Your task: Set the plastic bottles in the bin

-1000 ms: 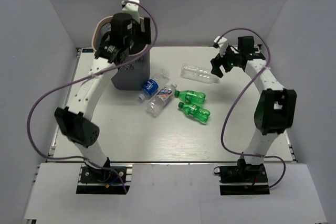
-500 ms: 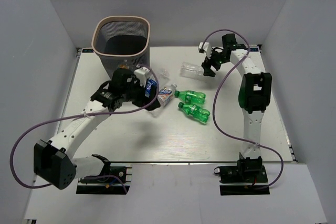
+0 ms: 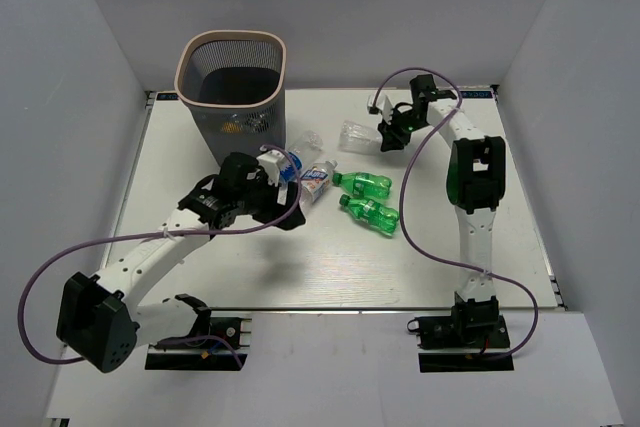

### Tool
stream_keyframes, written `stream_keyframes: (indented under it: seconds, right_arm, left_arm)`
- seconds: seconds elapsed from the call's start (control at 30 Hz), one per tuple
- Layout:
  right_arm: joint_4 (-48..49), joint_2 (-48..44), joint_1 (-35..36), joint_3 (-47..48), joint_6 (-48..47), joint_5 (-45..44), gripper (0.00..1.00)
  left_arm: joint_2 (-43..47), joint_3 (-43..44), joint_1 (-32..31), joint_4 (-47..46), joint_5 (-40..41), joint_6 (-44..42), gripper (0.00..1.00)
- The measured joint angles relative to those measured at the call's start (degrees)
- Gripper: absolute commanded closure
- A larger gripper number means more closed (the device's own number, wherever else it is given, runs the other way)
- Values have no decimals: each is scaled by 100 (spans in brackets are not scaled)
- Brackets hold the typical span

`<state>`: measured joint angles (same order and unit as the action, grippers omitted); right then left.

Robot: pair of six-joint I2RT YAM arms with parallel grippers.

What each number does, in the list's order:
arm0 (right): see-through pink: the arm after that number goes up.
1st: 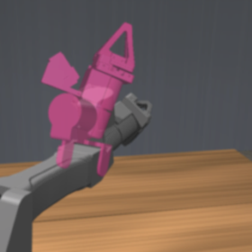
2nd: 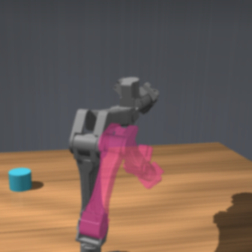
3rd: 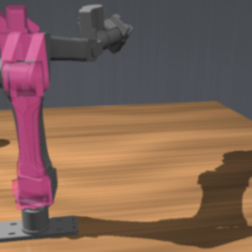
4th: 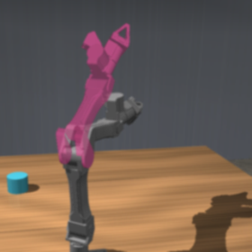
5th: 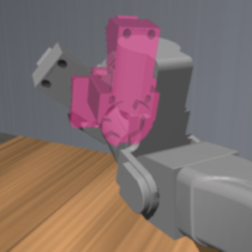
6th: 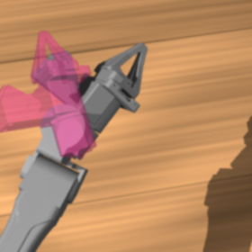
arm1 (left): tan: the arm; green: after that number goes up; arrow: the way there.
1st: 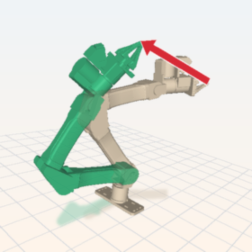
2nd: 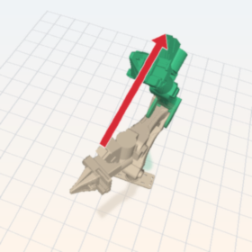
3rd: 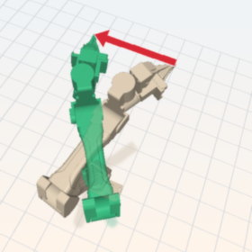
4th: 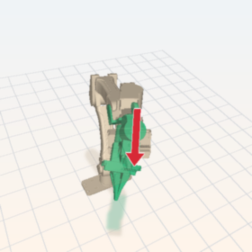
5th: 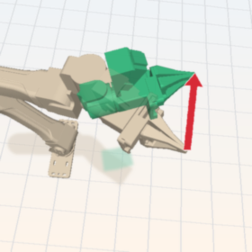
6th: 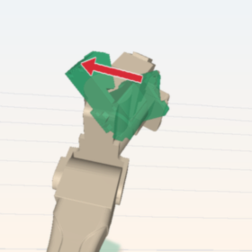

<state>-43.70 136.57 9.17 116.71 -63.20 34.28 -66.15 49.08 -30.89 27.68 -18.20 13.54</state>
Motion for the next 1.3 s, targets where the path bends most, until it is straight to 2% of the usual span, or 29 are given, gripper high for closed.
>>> stream_keyframes:
  seconds: [0.17,0.3,0.47,0.57,0.7,0.9,1.03,1.27,1.3]
  right_arm:
    - [-463,-245,-11,-109,173,439,75]
    - [-153,-1558,111,-660,855,828,75]
    - [1517,-3259,778,-619,2061,1331,74]
    - [2872,-3602,1296,-400,2933,1587,74]
    - [4522,-3145,1722,81,4146,1746,68]
    - [6732,-1266,2118,1169,5991,1480,59]
    - [7375,-85,2396,1875,6679,1032,51]
    - [7862,39,2868,1810,6972,835,50]
    - [7908,33,2911,1784,7001,835,38]
  left_arm:
    - [-105,-280,-223,-166,251,-92,1]
    - [-153,-660,-426,-369,481,-127,1]
    - [-568,-619,-695,-647,791,-238,1]
    - [-824,-529,-820,-732,922,-315,1]
    - [-883,-518,-979,-833,1082,-345,1]
    - [-841,-520,-1233,-957,1484,-304,1]
    - [-678,-522,-1381,-1010,1860,-315,1]
    - [-619,-522,-1539,-1016,2190,-391,1]
    - [-619,-522,-1565,-1016,2210,-400,1]
